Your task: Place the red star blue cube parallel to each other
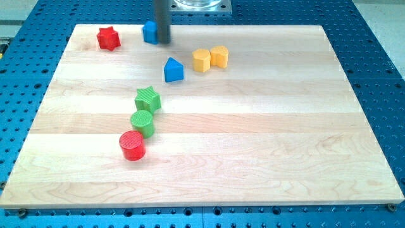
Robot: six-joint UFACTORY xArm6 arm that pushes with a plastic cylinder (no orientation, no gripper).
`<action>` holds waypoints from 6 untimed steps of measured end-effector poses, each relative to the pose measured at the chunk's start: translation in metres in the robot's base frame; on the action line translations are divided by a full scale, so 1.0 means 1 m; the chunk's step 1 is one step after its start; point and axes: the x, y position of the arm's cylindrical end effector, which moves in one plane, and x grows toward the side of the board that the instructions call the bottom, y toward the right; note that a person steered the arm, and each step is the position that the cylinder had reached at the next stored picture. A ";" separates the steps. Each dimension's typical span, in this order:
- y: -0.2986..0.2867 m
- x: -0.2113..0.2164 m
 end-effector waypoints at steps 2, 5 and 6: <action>-0.054 0.012; -0.030 -0.048; 0.029 -0.024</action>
